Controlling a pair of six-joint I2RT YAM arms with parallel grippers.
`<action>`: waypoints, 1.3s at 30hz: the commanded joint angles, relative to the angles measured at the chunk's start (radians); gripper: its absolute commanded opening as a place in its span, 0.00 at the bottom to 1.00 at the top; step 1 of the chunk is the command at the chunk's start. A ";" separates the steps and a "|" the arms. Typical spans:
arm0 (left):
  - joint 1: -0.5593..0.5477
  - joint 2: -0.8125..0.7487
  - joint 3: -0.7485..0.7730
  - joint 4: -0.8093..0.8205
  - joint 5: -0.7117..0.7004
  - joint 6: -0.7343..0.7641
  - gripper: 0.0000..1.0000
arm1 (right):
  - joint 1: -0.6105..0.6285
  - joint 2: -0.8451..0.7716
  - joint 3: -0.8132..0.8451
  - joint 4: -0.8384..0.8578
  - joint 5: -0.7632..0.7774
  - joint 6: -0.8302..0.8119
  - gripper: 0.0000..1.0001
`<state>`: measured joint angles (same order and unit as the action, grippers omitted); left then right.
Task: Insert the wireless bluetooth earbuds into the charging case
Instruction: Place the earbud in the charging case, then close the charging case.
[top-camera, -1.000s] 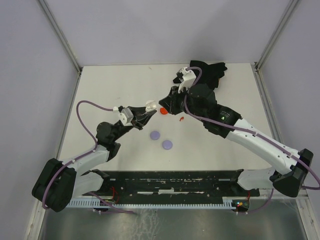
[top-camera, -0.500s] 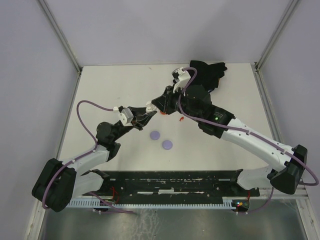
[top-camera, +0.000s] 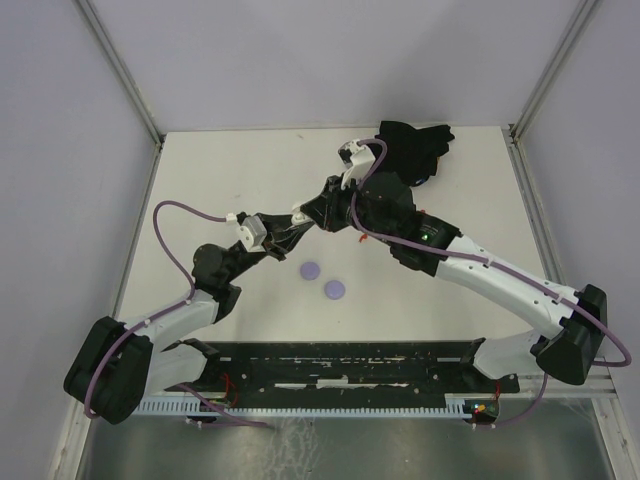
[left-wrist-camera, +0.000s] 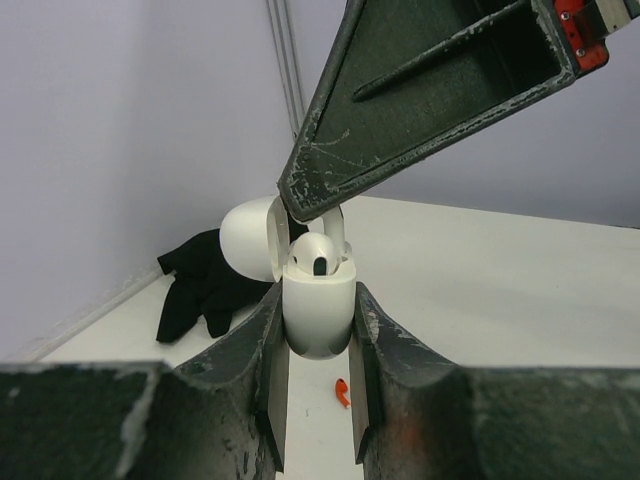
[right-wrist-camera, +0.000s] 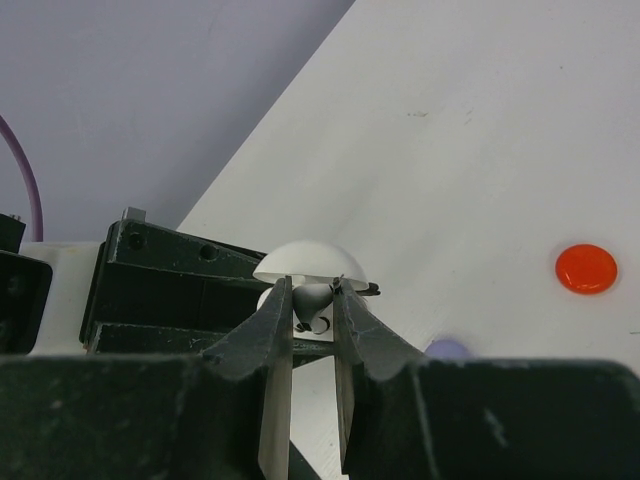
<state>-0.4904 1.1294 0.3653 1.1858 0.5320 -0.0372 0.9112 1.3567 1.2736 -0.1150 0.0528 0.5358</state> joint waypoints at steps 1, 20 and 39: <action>-0.005 -0.023 0.003 0.090 -0.012 -0.029 0.03 | 0.011 -0.005 -0.014 0.049 -0.005 0.023 0.21; -0.006 -0.024 0.015 0.050 0.006 -0.029 0.03 | 0.003 -0.082 0.053 -0.077 0.035 -0.122 0.69; -0.006 -0.012 0.065 -0.022 0.182 -0.052 0.03 | -0.198 0.084 0.256 -0.262 -0.696 -0.301 0.89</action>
<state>-0.4915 1.1255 0.3901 1.1458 0.6682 -0.0628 0.7177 1.3956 1.4822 -0.3634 -0.4965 0.2687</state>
